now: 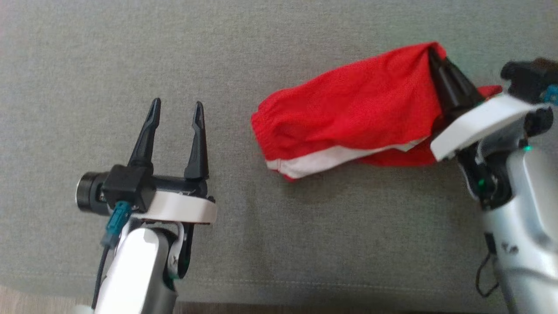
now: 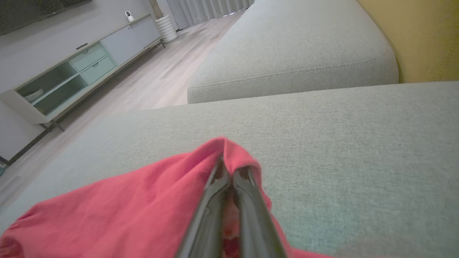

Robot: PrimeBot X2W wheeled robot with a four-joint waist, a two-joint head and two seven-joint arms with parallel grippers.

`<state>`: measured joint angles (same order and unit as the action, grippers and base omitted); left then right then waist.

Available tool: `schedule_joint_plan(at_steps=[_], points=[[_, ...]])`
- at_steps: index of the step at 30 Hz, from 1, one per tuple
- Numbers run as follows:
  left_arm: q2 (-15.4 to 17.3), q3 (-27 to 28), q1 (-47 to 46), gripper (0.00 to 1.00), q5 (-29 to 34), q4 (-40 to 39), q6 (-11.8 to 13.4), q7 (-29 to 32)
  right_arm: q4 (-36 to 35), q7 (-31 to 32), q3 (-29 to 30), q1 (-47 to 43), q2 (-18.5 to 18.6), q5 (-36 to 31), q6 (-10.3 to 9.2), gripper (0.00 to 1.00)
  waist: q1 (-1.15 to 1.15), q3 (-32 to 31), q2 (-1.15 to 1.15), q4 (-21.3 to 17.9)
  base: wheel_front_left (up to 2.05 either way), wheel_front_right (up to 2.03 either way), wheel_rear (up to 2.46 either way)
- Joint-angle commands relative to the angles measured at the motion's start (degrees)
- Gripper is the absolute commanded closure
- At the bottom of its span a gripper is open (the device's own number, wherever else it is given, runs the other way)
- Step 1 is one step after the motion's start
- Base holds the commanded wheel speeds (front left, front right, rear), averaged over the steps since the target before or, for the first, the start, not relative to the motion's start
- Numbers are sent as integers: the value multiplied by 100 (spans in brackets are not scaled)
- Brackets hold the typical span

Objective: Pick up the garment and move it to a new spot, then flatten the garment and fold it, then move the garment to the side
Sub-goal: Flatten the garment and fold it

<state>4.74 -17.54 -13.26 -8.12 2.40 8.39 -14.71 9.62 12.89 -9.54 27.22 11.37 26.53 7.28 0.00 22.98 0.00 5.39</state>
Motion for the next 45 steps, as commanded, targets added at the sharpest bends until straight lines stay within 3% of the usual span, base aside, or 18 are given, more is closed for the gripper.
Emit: schedule_joint_plan(at_steps=[1,6,7,8,9,19,25,32,45], points=[[12,187,-141,0,81,-134,-28,-29,-1,2,-32,247,18,67,21,100,0,65,0,42,0,0,0],[-21,179,-190,0,103,-89,-57,-29,539,-28,-38,572,0,320,21,100,0,118,0,59,0,0,0],[-28,182,-195,0,108,-81,-61,-29,650,-48,-51,628,-16,415,21,73,0,124,0,56,0,0,0],[-34,187,-197,0,114,-72,-64,-29,747,-100,-83,677,22,412,21,20,0,121,0,51,0,0,0],[-39,192,-195,0,119,-59,-68,-29,829,-167,-111,705,32,450,21,0,0,110,0,46,0,0,0],[-35,277,-103,0,186,50,-92,-29,651,-1120,-341,291,546,329,21,0,0,-137,0,-156,0,0,0],[-2,348,-9,0,208,72,-85,-29,15,-1644,-47,-247,708,-336,21,0,0,-328,0,-307,0,0,0],[40,438,180,0,221,62,-27,-29,-856,-1743,317,-1219,396,-1046,21,0,0,-600,0,-443,0,0,0],[100,545,448,0,201,51,66,-29,-1727,-1415,535,-2447,-257,-1342,21,0,0,-831,0,-584,0,0,0]])
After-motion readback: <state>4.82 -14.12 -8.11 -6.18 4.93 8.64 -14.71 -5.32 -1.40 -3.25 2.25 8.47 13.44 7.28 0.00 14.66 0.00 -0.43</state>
